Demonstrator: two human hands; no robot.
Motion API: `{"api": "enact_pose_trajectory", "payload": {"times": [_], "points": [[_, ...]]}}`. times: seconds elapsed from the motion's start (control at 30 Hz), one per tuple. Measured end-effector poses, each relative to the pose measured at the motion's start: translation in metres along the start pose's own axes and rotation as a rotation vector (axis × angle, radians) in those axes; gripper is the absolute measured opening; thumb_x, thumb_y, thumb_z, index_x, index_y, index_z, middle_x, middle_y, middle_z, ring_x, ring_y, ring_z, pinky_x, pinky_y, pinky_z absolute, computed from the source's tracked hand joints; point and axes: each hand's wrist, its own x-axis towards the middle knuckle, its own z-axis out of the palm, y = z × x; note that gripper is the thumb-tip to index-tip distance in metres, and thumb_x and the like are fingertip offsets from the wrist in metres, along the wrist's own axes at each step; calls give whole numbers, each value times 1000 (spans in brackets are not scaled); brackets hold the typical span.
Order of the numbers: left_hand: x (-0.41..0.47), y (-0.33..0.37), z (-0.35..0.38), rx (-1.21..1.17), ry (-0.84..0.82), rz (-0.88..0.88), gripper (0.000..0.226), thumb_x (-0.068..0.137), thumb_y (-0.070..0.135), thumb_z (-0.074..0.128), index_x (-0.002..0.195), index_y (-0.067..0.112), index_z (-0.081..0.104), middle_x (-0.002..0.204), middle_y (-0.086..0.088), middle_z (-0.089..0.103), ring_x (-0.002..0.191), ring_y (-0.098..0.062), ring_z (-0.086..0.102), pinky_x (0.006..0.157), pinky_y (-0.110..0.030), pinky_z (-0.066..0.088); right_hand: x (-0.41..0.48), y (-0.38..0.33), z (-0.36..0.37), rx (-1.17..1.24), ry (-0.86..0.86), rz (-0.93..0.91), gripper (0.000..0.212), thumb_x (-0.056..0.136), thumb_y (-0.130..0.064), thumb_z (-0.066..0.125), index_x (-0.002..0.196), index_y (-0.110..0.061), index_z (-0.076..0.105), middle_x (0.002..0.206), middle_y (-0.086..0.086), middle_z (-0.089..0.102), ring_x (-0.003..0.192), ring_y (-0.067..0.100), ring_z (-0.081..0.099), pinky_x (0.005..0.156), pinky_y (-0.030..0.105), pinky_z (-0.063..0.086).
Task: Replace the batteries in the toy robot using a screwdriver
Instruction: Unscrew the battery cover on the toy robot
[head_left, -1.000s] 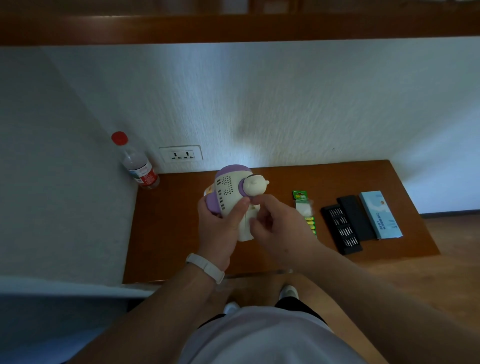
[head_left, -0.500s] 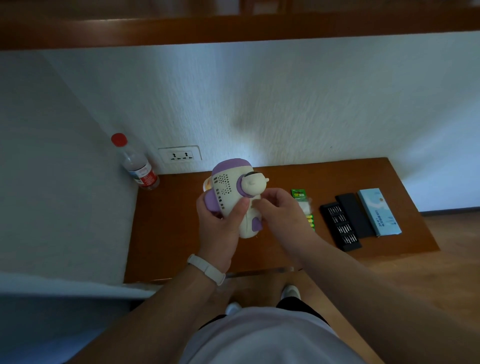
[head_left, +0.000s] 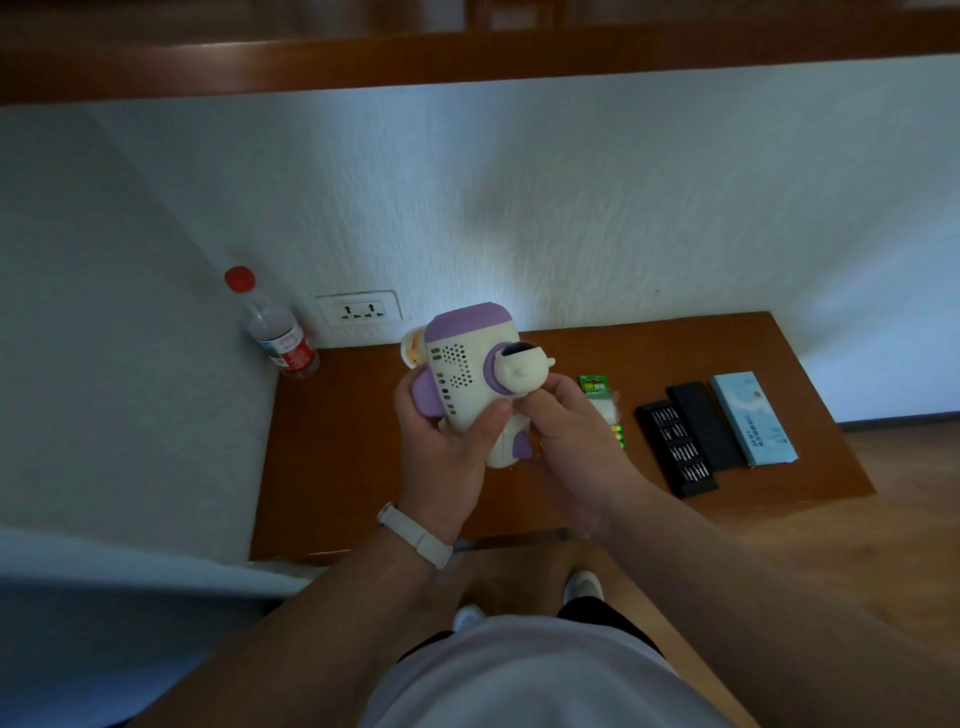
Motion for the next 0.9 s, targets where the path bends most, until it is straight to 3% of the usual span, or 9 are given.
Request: {"api": "enact_pose_trajectory", "payload": {"times": [0.17, 0.3, 0.53, 0.8, 0.9], "points": [[-6, -3, 0, 24, 23, 47, 79, 68, 26, 78, 134, 21, 35, 127, -5, 59, 112, -22, 64, 74, -21, 57, -7, 1, 1, -17, 23, -43, 31, 91, -15, 64, 120, -16, 54, 111, 3, 68, 93, 11, 70, 70, 25, 58], [-8, -4, -2, 37, 29, 59, 80, 71, 27, 85, 133, 24, 34, 126, 1, 59, 111, -13, 65, 75, -20, 57, -9, 4, 2, -22, 50, -73, 29, 91, -11, 62, 119, -13, 55, 107, 3, 69, 90, 10, 70, 69, 23, 58], [-12, -5, 3, -5, 48, 15, 81, 66, 28, 79, 134, 25, 34, 123, 4, 60, 108, -12, 66, 73, -20, 57, -7, 6, 3, 24, 78, -45, 30, 88, -7, 62, 117, -14, 55, 111, 7, 68, 100, 21, 69, 87, 43, 58], [-16, -13, 1, 17, 73, -22, 74, 75, 17, 79, 133, 25, 34, 120, 6, 60, 105, -12, 66, 70, -17, 56, -4, 17, -1, 112, 60, 27, 32, 89, -7, 61, 120, -11, 53, 115, 11, 67, 101, 25, 69, 80, 40, 59], [-17, -14, 1, 25, 69, -20, 78, 69, 26, 79, 133, 25, 34, 120, 6, 60, 106, -14, 66, 70, -18, 56, -2, 19, -1, 119, 61, 36, 33, 90, -6, 61, 121, -11, 51, 117, 12, 67, 103, 26, 69, 84, 44, 58]]}}
